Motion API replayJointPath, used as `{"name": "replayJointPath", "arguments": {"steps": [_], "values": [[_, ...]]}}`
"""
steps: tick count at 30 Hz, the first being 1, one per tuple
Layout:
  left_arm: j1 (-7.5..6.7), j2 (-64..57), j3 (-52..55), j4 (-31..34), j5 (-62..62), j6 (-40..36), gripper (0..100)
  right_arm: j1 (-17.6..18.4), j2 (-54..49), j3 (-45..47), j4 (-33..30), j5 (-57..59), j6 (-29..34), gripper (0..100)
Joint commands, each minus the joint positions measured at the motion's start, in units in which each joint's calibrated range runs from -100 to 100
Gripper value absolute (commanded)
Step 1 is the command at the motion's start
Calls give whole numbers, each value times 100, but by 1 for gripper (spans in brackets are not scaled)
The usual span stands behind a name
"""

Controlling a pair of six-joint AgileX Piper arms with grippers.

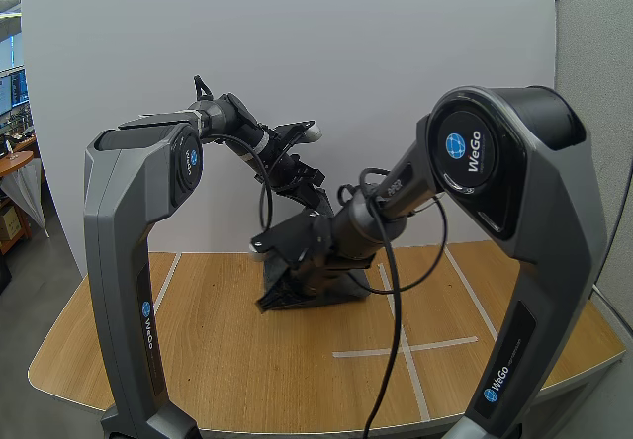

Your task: Fold the towel

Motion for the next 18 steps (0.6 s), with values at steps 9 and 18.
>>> {"name": "replayJointPath", "arguments": {"steps": [9,18], "values": [[-11,-79,-72,78,19,-143,0,101,1277,-1009,-84,-445,-52,0],[28,-79,-86,104,19,-143,0,101,1576,-1022,-137,268,-52,0]]}}
